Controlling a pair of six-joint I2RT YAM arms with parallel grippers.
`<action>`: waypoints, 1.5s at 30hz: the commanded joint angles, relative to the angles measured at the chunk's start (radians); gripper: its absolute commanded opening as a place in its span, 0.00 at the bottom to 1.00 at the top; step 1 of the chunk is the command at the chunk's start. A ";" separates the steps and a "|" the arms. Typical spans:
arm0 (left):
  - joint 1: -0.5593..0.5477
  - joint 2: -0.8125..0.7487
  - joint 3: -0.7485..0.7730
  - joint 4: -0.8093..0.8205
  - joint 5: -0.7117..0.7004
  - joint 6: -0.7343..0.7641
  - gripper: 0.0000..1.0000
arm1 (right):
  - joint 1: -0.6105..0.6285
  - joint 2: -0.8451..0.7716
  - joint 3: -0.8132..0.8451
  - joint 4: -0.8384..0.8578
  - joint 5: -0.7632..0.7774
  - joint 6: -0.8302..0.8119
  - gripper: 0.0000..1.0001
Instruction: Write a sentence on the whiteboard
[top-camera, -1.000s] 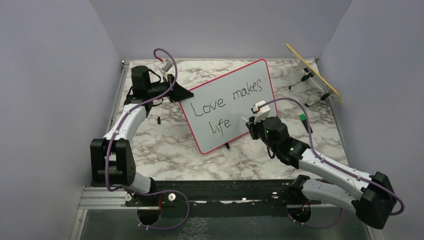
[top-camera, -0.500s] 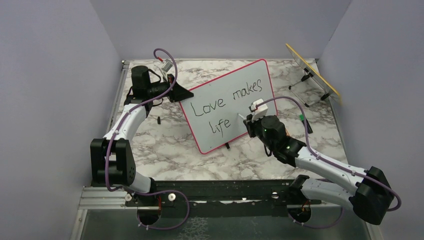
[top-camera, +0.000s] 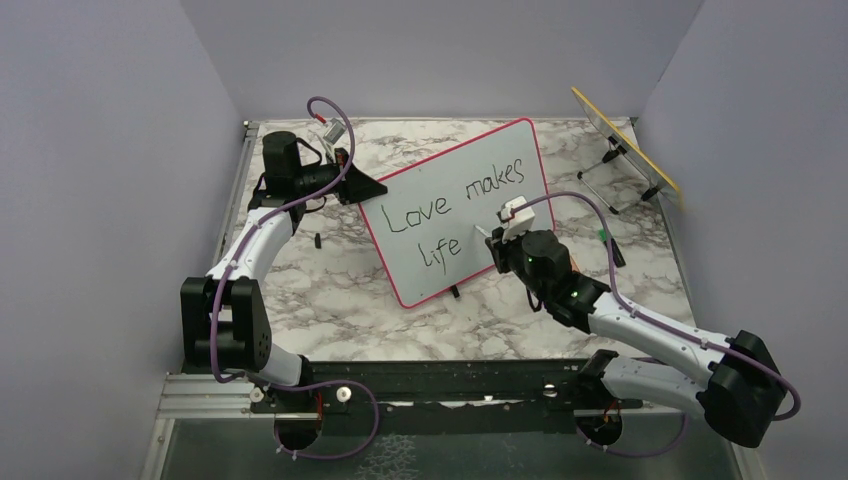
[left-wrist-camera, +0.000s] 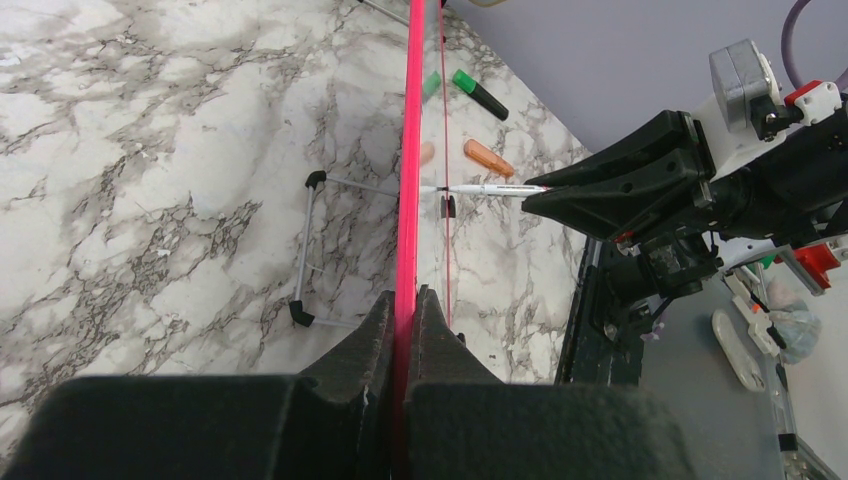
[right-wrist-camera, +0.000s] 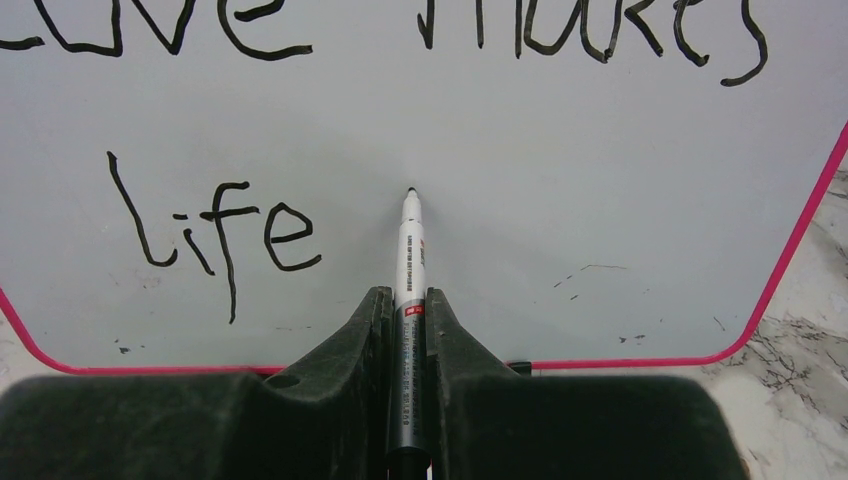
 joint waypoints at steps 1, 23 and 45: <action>-0.001 0.041 -0.023 -0.080 -0.093 0.066 0.00 | -0.005 0.006 0.007 0.014 0.016 -0.002 0.01; -0.003 0.041 -0.023 -0.080 -0.094 0.065 0.00 | -0.005 -0.036 -0.025 -0.155 -0.012 0.042 0.01; -0.002 0.044 -0.022 -0.080 -0.091 0.065 0.00 | -0.005 0.035 0.027 0.001 0.014 -0.023 0.01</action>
